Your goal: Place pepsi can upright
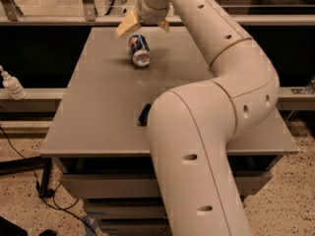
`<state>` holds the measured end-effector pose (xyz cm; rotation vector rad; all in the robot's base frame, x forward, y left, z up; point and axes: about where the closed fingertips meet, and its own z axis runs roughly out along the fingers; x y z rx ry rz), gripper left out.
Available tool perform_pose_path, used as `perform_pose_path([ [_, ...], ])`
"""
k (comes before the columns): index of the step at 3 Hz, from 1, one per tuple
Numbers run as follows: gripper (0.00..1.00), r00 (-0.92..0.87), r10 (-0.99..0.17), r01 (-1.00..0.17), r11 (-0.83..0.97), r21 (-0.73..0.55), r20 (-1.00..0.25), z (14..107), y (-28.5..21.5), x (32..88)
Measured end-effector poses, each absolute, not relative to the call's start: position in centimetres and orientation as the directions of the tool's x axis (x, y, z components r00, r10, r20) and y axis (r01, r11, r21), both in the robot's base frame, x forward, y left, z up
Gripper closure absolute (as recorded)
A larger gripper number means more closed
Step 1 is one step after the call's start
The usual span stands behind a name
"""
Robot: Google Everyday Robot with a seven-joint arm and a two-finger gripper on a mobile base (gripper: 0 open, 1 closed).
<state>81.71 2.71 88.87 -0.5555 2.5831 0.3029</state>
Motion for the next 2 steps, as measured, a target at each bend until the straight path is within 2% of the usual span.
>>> perform_pose_path([
  [2,0.0,-0.821,-0.391,-0.453,0.89,0.057,-0.416,86.0,2.2,81.9],
])
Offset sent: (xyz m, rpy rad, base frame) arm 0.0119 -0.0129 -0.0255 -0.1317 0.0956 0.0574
